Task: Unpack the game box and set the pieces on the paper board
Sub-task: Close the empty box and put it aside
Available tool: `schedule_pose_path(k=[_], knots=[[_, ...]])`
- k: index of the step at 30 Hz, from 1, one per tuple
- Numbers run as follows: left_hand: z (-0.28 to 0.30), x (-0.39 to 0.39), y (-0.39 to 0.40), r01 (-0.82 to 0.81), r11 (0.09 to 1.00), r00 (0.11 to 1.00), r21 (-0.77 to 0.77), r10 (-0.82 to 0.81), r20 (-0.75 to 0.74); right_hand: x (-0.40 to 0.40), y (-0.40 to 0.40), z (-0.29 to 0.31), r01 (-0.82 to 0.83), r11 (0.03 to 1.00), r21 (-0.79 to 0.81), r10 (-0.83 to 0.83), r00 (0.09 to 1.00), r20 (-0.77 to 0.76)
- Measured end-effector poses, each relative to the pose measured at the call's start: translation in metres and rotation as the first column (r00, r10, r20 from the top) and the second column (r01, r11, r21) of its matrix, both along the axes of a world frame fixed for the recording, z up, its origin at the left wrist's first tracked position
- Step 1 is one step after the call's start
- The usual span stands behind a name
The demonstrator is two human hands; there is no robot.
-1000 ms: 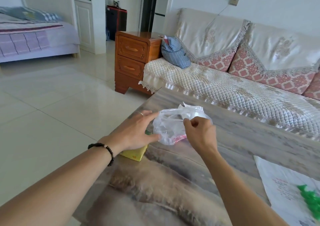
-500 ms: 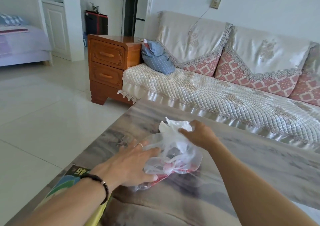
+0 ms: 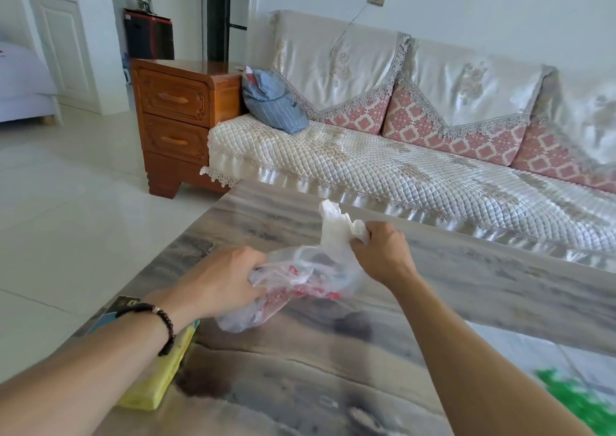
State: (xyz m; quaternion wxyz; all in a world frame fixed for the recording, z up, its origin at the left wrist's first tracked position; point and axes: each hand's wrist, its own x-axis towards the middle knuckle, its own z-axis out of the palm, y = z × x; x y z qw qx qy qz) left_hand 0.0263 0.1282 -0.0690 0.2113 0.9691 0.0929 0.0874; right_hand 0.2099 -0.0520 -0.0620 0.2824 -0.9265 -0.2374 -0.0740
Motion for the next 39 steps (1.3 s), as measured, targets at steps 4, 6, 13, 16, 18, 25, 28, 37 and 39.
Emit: schedule_pose_path(k=[4, 6, 13, 16, 18, 25, 28, 37, 39], knots=[[0.048, -0.017, -0.050, 0.004, 0.998, 1.000, -0.061, -0.004, 0.006, -0.046, -0.079, 0.051, 0.039, 0.998, 0.059, -0.041, 0.998, 0.038], [0.072, -0.027, -0.081, 0.038, 0.986, 0.999, -0.161, -0.039, -0.004, -0.073, -0.122, 0.080, 0.058, 0.997, 0.060, -0.063, 0.995, 0.081], [0.132, -0.052, -0.211, 0.239, 0.864, 0.968, -0.442, -0.250, 0.035, -0.176, -0.277, 0.155, 0.183, 0.979, 0.087, -0.197, 0.962, 0.189], [0.149, -0.058, -0.280, 0.361, 0.811, 0.922, -0.460, -0.384, 0.047, -0.221, -0.346, 0.168, 0.246, 0.962, 0.115, -0.264, 0.947, 0.185], [0.157, -0.063, -0.330, 0.448, 0.753, 0.873, -0.481, -0.484, 0.057, -0.249, -0.392, 0.170, 0.321, 0.938, 0.131, -0.340, 0.924, 0.176], [0.142, -0.090, -0.515, 0.545, 0.496, 0.721, -0.676, -0.689, 0.076, -0.348, -0.554, 0.146, 0.579, 0.794, 0.184, -0.598, 0.798, 0.068], [0.106, -0.112, -0.600, 0.421, 0.354, 0.691, -0.835, -0.722, 0.043, -0.384, -0.620, 0.109, 0.676, 0.688, 0.263, -0.687, 0.724, -0.063], [-0.092, -0.207, -0.751, -0.152, 0.332, 0.465, -0.931, -0.807, -0.364, -0.486, -0.717, -0.061, 0.877, 0.434, 0.206, -0.696, 0.472, -0.541], [-0.131, -0.238, -0.756, -0.250, 0.410, 0.392, -0.877, -0.786, -0.479, -0.500, -0.719, -0.103, 0.897, 0.423, 0.128, -0.670, 0.404, -0.623]])
